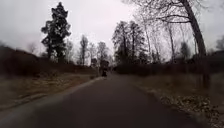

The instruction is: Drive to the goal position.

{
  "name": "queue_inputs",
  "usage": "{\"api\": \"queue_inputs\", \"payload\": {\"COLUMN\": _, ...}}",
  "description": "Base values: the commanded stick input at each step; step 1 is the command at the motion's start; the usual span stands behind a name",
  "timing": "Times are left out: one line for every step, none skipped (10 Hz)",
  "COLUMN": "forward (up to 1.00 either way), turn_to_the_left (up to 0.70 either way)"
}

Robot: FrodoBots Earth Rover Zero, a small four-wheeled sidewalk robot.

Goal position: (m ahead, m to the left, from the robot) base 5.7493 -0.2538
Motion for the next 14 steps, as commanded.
{"api": "queue_inputs", "payload": {"forward": 0.45, "turn_to_the_left": 0.00}}
{"api": "queue_inputs", "payload": {"forward": 0.45, "turn_to_the_left": 0.00}}
{"api": "queue_inputs", "payload": {"forward": 0.45, "turn_to_the_left": 0.00}}
{"api": "queue_inputs", "payload": {"forward": 0.45, "turn_to_the_left": 0.00}}
{"api": "queue_inputs", "payload": {"forward": 0.45, "turn_to_the_left": 0.00}}
{"api": "queue_inputs", "payload": {"forward": 0.45, "turn_to_the_left": 0.00}}
{"api": "queue_inputs", "payload": {"forward": 0.45, "turn_to_the_left": 0.00}}
{"api": "queue_inputs", "payload": {"forward": 0.45, "turn_to_the_left": 0.00}}
{"api": "queue_inputs", "payload": {"forward": 0.45, "turn_to_the_left": 0.00}}
{"api": "queue_inputs", "payload": {"forward": 0.45, "turn_to_the_left": 0.00}}
{"api": "queue_inputs", "payload": {"forward": 0.45, "turn_to_the_left": 0.00}}
{"api": "queue_inputs", "payload": {"forward": 0.45, "turn_to_the_left": 0.00}}
{"api": "queue_inputs", "payload": {"forward": 0.45, "turn_to_the_left": 0.00}}
{"api": "queue_inputs", "payload": {"forward": 0.45, "turn_to_the_left": 0.00}}
